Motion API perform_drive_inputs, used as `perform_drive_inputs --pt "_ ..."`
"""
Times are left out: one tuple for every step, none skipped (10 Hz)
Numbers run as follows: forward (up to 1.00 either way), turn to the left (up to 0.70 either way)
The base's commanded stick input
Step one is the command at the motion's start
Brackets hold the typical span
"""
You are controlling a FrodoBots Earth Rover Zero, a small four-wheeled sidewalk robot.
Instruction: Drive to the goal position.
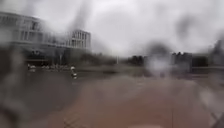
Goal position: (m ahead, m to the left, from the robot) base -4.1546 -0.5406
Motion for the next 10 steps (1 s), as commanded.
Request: perform_drive_inputs --pt "1.0 0.0" --pt "1.0 0.0" --pt "1.0 0.0" --pt "1.0 0.0" --pt "1.0 0.0" --pt "1.0 0.0" --pt "1.0 0.0" --pt "1.0 0.0" --pt "1.0 0.0" --pt "1.0 0.0"
